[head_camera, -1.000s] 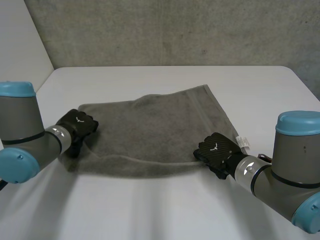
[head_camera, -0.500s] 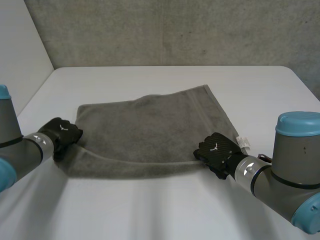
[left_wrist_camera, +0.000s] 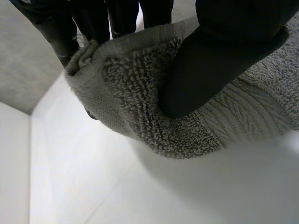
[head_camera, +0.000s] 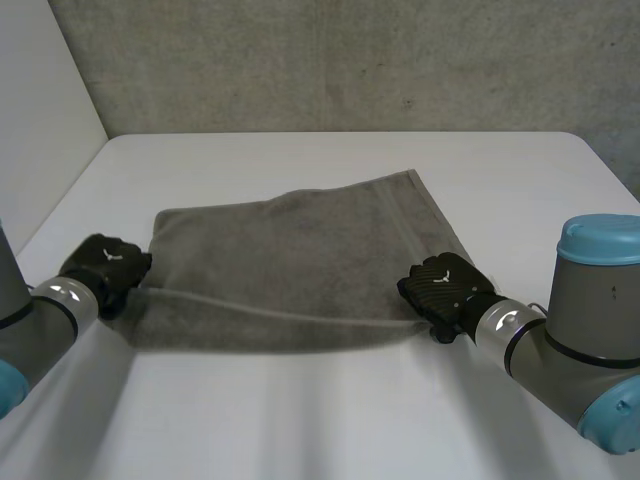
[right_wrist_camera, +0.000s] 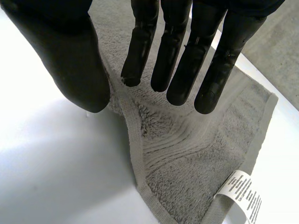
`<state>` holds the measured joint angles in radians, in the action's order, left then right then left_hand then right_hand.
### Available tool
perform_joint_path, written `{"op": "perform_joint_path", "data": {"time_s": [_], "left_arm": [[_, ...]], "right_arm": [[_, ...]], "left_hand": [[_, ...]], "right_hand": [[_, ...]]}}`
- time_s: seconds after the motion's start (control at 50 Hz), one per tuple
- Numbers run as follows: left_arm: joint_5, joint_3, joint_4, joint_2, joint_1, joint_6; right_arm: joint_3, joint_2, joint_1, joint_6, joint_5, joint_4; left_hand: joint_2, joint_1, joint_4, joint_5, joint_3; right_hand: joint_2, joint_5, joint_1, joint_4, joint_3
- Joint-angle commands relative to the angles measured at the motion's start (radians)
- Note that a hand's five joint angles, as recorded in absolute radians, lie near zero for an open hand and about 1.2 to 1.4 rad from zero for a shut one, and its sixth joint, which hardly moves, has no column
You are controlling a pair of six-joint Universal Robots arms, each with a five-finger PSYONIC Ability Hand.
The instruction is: Fold the towel.
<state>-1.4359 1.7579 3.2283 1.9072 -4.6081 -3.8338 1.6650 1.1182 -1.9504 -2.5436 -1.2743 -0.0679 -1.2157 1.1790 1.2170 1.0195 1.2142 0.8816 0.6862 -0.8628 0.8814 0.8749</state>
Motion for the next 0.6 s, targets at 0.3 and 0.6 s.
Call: {"op": "perform_joint_path", "data": {"time_s": [0.3,0.6], "left_arm": [[0.008,0.095,0.168,-0.102,-0.067,0.359],[0.008,0.100,0.180,-0.102,-0.069,0.416]], "right_arm": [[0.016,-0.031,0.090,-0.181,0.016,-0.044],[-0.002,-0.081,0.093,-0.314,0.015,-0.141]], "left_hand": [[-0.181,0.217,0.179,0.202,0.182],[-0.181,0.217,0.179,0.202,0.182]], "right_hand": [[-0.453,-0.432,0.434,-0.453,-0.446],[-0.292,-0.271,0.273,-0.292,-0.285]]}}
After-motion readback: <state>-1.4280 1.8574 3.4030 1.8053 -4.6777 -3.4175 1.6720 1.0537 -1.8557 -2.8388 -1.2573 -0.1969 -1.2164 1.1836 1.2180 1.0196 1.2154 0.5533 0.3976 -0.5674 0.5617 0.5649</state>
